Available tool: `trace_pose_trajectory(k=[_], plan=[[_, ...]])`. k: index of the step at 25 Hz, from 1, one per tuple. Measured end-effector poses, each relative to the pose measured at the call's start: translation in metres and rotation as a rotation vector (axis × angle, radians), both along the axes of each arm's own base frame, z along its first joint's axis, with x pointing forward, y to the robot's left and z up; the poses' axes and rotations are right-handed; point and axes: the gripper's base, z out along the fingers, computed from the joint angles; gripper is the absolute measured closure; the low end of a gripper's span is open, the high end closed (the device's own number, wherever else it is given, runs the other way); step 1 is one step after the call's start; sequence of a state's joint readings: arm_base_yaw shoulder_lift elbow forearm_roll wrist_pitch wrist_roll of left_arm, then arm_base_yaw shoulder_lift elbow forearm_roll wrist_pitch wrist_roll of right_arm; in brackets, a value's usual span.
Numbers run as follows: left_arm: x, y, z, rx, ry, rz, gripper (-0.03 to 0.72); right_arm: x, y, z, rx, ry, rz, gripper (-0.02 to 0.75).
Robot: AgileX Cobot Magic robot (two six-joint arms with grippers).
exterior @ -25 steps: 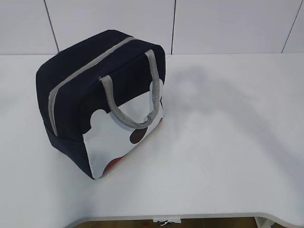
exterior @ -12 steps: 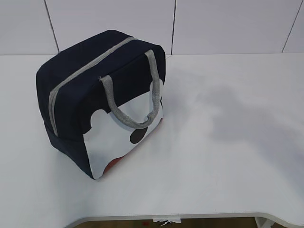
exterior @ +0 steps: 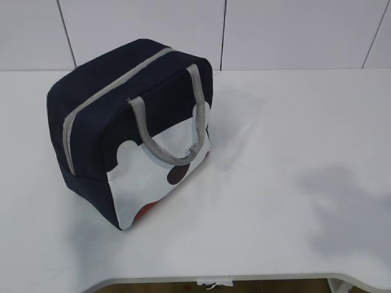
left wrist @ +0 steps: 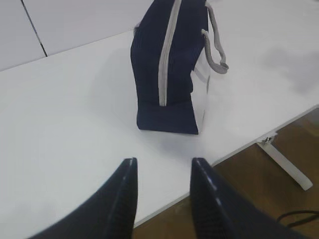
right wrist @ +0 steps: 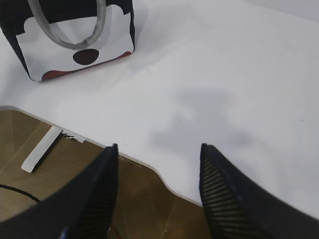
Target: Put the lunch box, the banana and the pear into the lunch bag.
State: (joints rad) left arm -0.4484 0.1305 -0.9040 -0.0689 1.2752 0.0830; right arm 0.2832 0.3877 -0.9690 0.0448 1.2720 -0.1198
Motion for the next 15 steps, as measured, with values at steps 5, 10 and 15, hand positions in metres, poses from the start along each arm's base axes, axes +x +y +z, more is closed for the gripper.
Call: trace_pose_trajectory(k=[5, 10, 15], plan=[[-0.012, 0.004, -0.023, -0.033, -0.042, -0.012, 0.443, -0.02, -0.006, -0.033, 0.004, -0.018, -0.003, 0.322], [0.001, -0.002, -0.04, -0.008, 0.0, -0.018, 0.445, -0.03, -0.009, -0.065, 0.018, -0.06, -0.006, 0.322], [0.015, -0.009, -0.058, 0.05, 0.011, -0.039, 0.445, -0.034, -0.01, -0.089, 0.036, -0.11, -0.01, 0.322]])
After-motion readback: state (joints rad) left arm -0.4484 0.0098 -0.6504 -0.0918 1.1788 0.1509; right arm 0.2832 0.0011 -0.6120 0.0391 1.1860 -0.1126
